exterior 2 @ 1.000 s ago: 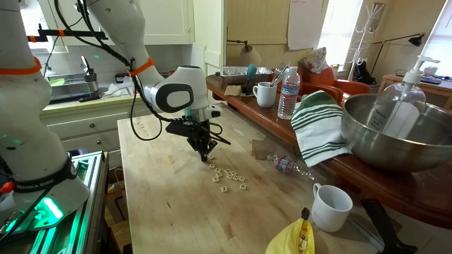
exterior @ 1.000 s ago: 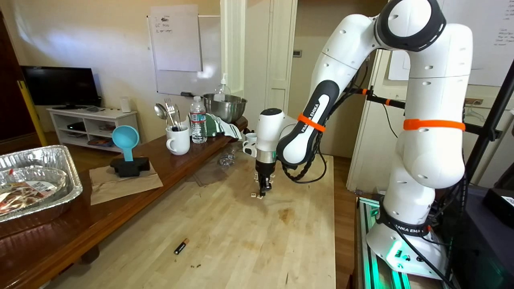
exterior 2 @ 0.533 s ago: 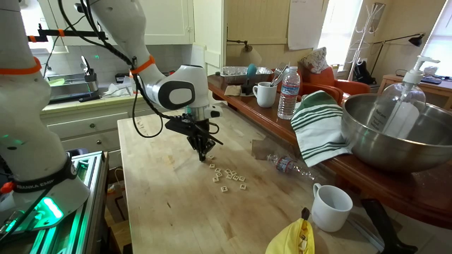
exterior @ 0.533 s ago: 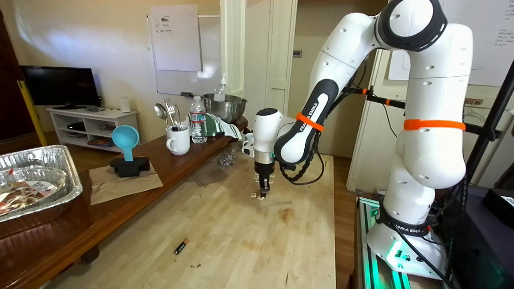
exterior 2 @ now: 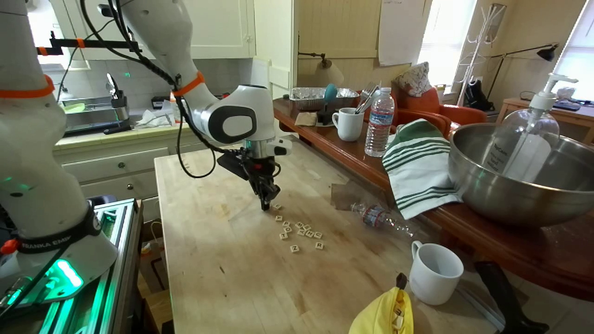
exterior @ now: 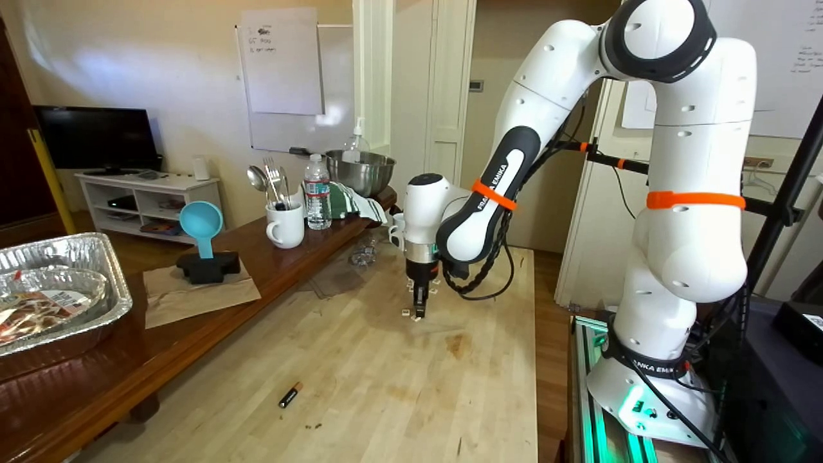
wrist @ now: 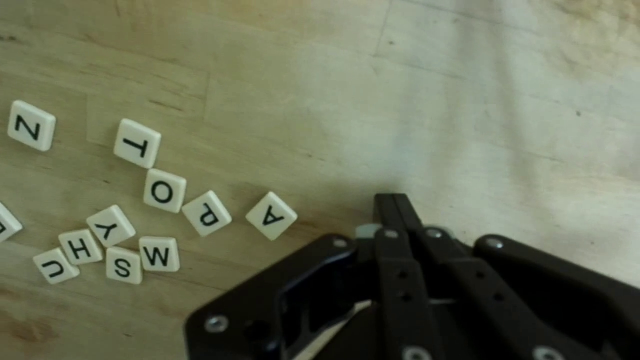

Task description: Move some of the letters to the left to spell the word LEAP

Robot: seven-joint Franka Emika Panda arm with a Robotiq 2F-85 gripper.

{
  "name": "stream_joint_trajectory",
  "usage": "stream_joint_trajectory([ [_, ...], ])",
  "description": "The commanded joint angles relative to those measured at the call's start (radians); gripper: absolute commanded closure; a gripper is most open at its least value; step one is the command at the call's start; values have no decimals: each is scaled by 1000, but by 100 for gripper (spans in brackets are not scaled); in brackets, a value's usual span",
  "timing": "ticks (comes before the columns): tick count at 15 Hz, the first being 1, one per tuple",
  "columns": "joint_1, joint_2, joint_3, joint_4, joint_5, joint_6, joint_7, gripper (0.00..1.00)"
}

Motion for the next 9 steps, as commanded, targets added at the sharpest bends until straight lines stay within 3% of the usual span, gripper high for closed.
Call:
stream_joint_trajectory([
  [1, 15, 39, 6, 27, 45, -19, 82, 100],
  [9, 25, 55, -2, 53, 88, -30, 202, 100],
])
